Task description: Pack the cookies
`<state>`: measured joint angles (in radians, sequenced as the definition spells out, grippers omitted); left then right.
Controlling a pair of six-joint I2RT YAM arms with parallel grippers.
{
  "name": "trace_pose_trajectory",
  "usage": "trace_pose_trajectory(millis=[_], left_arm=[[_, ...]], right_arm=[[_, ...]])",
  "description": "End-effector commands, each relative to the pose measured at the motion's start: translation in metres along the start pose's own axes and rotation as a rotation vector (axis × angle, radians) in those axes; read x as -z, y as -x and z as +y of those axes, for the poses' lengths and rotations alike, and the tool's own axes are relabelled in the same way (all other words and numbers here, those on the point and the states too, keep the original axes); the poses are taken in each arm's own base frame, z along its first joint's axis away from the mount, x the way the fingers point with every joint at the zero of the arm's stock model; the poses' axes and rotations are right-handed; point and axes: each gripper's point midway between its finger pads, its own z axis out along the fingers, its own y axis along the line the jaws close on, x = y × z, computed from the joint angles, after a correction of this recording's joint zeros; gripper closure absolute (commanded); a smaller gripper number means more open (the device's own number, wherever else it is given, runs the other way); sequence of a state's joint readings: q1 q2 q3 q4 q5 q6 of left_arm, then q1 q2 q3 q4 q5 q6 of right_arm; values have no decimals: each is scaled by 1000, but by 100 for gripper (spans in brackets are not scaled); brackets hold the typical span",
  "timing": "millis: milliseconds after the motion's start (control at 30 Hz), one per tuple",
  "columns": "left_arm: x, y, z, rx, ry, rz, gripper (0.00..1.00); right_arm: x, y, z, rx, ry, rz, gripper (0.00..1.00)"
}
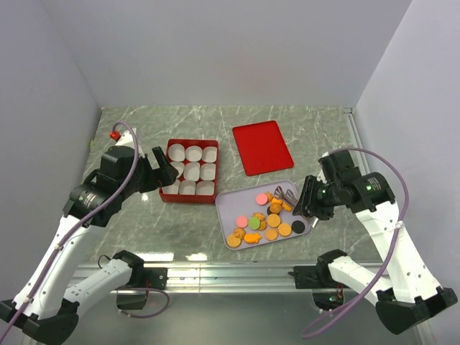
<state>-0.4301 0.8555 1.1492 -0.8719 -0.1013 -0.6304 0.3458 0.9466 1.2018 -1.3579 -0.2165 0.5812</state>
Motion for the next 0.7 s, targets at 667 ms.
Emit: trace_pose_trajectory(millis=[667], left_arm=[[-4,8,-23,-45,-79,-7,1]], right_arm=[[-25,-18,-19,68,-180,127,48]])
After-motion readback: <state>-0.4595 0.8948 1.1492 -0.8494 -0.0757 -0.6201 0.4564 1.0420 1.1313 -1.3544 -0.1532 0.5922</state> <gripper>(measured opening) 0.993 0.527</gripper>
